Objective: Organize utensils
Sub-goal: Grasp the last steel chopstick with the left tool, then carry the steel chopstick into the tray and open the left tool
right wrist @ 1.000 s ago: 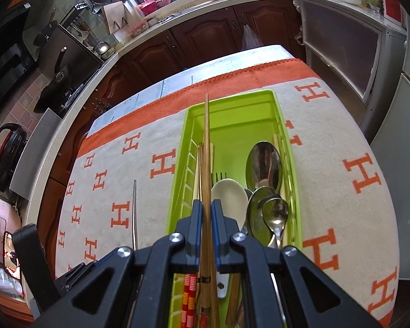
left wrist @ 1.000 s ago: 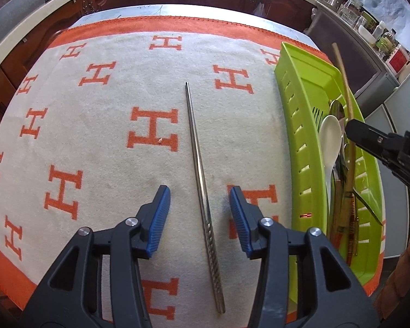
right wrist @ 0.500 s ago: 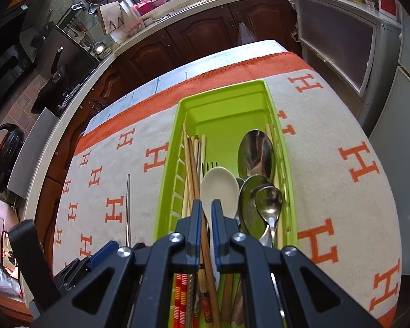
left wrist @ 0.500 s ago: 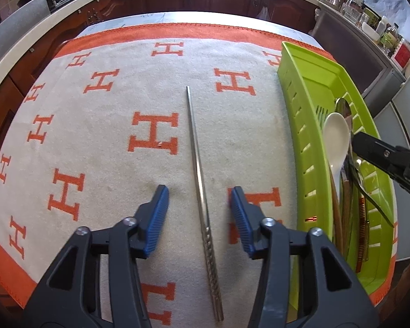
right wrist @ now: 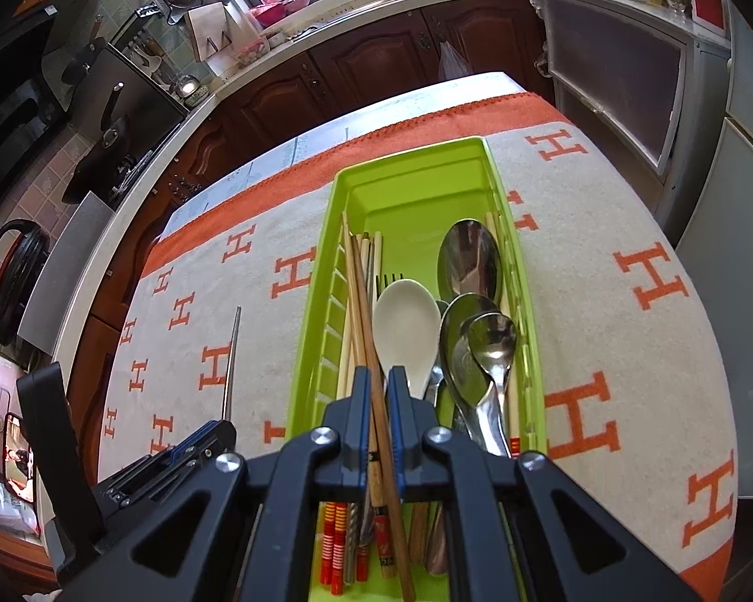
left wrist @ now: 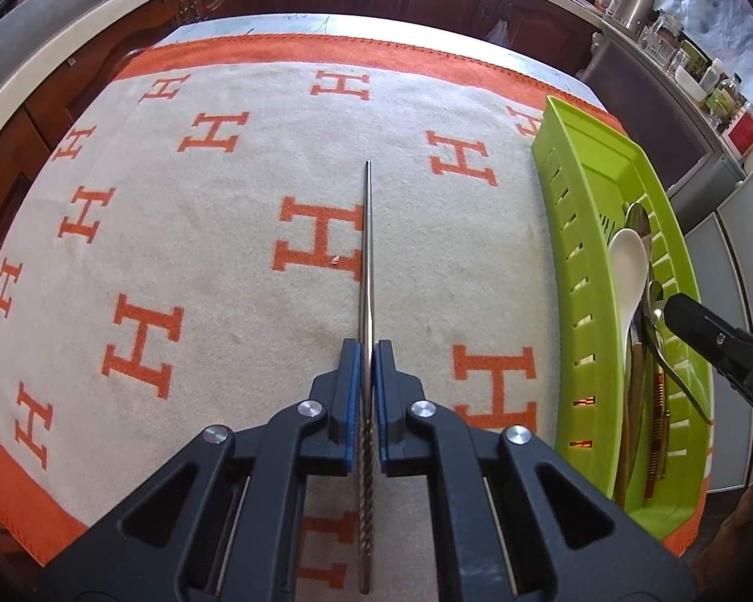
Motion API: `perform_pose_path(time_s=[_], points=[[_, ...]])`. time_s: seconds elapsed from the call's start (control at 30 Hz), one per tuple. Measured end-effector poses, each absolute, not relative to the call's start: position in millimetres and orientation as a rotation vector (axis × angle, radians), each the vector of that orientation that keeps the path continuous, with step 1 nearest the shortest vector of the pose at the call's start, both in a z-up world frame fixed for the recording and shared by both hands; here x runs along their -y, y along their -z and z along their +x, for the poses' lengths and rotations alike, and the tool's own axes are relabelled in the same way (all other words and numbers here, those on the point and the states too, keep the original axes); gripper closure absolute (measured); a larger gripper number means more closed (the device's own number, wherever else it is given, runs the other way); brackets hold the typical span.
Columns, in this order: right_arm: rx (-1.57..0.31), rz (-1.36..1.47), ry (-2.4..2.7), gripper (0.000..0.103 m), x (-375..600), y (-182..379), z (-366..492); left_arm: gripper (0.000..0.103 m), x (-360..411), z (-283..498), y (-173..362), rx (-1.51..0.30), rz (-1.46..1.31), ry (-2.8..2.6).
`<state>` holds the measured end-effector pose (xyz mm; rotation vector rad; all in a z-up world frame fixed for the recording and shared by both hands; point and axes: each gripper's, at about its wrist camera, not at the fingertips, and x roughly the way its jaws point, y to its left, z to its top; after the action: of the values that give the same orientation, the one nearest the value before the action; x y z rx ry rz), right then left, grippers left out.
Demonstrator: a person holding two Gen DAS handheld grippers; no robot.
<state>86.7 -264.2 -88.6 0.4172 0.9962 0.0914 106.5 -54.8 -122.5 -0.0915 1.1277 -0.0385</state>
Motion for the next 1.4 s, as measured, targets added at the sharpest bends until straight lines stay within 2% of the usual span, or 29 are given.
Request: perform_pose_path(time_s=[0.3, 0.6, 0.8, 1.0, 1.13, 1.4], points=[[-0.982, 0.421, -0.096, 0.096, 265, 81, 78, 0.1, 55, 100, 77, -1.096, -0.166, 0.116], [-0.939, 0.422, -0.076, 0.096, 273, 63, 71, 0.099, 87, 102, 35, -1.081, -0.213, 0.274], [-0.926, 0.441, -0.044, 0.096, 286, 61, 69, 0.099, 123, 112, 35, -1.097, -0.208, 0.344], [-0.924, 0.466, -0.013, 0.096, 299, 65, 67, 0.099, 147, 126, 58, -1.154, -0.205, 0.36], [-0.923, 0.472, -0.004, 0.096, 303, 67, 65, 0.099, 154, 133, 70, -1.162, -0.181, 0.352], [-0.929, 0.472, -0.016, 0.096, 300, 69, 67, 0.099, 151, 127, 63, -1.134, -0.119, 0.351]])
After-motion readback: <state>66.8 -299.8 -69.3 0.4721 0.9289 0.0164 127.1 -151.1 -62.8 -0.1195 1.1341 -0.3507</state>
